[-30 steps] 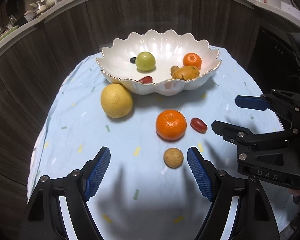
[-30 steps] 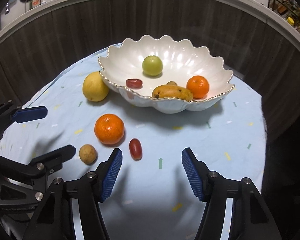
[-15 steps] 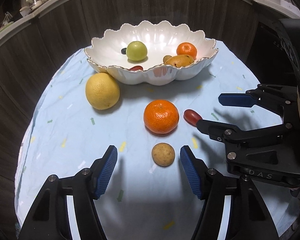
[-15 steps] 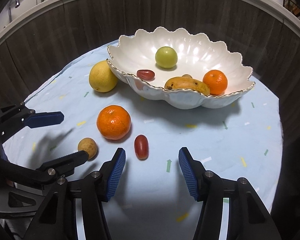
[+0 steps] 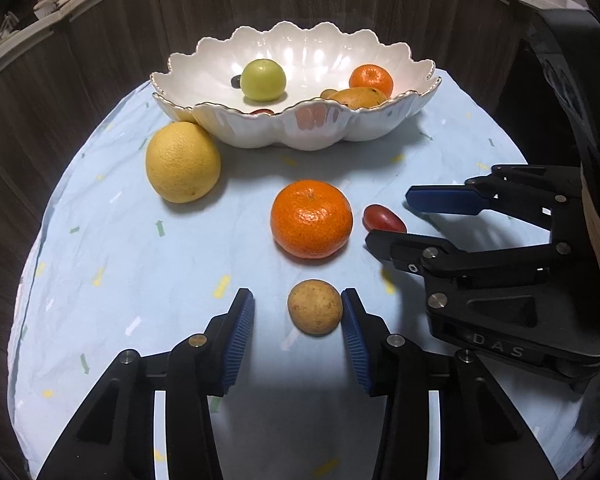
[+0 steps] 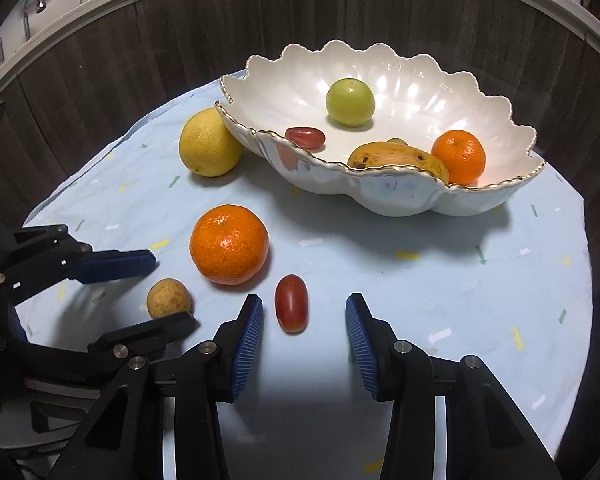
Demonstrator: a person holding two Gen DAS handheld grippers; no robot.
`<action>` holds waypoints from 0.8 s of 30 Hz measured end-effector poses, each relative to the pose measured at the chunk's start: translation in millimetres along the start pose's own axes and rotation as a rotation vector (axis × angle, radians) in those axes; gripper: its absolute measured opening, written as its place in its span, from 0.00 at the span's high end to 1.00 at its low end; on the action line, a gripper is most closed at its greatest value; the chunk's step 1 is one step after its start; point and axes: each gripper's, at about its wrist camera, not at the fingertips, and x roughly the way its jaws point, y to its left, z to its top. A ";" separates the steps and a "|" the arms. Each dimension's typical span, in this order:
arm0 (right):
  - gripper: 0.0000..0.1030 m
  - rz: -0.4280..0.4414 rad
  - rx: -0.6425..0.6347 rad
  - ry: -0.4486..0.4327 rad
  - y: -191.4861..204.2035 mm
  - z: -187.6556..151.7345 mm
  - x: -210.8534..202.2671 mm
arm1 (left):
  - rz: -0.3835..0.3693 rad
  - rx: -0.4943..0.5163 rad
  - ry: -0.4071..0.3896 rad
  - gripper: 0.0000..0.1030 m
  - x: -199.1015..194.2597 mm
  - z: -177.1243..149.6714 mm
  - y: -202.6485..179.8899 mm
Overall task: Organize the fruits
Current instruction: 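Grasp the brown longan with the left tool while the right tool grasps the red tomato, then carry the longan and tomato over the white bowl with both tools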
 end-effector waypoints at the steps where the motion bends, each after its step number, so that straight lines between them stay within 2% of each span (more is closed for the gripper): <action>1: 0.60 0.003 0.001 0.003 -0.4 0.2 1.4 | 0.001 0.001 0.001 0.59 0.8 0.1 0.0; 4: 0.66 0.013 -0.005 0.003 0.5 1.8 3.2 | -0.005 -0.003 -0.002 0.64 2.4 0.4 0.2; 6: 0.73 0.019 -0.009 0.001 1.5 2.4 2.7 | -0.017 -0.001 -0.003 0.70 2.6 0.6 -0.3; 7: 0.80 0.021 -0.010 0.001 1.8 2.7 2.5 | -0.028 0.004 -0.003 0.74 2.3 0.6 -1.3; 8: 0.82 0.024 -0.010 0.001 2.4 3.0 2.3 | -0.025 0.010 -0.003 0.74 1.9 0.7 -2.6; 24: 0.83 0.006 0.050 -0.022 6.9 0.6 -18.5 | -0.012 0.005 -0.033 0.75 -11.9 2.9 1.5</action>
